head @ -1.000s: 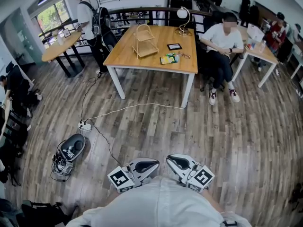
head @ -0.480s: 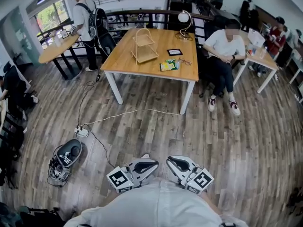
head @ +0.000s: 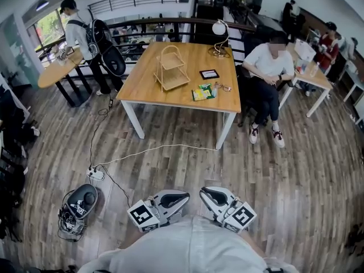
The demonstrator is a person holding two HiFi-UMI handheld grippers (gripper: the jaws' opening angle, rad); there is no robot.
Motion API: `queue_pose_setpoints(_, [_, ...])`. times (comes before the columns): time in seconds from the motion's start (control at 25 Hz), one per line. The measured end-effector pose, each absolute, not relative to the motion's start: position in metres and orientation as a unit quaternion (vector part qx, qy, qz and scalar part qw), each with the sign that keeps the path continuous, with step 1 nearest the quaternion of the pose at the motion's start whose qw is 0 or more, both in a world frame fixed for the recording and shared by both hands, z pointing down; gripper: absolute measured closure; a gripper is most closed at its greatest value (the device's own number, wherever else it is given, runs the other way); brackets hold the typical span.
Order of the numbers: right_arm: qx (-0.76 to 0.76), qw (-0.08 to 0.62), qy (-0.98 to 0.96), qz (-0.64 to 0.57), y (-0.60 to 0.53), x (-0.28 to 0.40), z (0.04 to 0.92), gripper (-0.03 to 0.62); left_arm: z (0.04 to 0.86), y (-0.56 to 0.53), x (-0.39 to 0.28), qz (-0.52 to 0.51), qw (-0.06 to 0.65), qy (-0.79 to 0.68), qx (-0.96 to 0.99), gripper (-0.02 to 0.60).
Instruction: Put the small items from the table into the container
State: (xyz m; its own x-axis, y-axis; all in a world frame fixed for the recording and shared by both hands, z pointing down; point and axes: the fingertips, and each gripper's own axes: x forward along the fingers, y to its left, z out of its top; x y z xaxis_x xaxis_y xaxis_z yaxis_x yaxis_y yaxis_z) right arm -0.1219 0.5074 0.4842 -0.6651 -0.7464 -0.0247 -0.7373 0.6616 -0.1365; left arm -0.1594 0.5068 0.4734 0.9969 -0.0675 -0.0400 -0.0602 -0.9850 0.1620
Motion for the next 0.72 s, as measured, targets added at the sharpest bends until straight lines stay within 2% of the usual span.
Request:
queue_pose_setpoints(0.48, [-0.406, 0.036, 0.912, -0.050, 0.381, -0.168, 0.466, 0.576, 0.463, 0.375, -0.209, -0.034, 0.078, -0.040, 0.996, 0.574])
queue_pose_setpoints(0.72, [-0.410, 0.037, 0.910, -0.049, 0.347, -0.170, 0.464, 0.574, 0.464, 0.335, -0.217, -0.034, 0.079, -0.048, 0.995, 0.574])
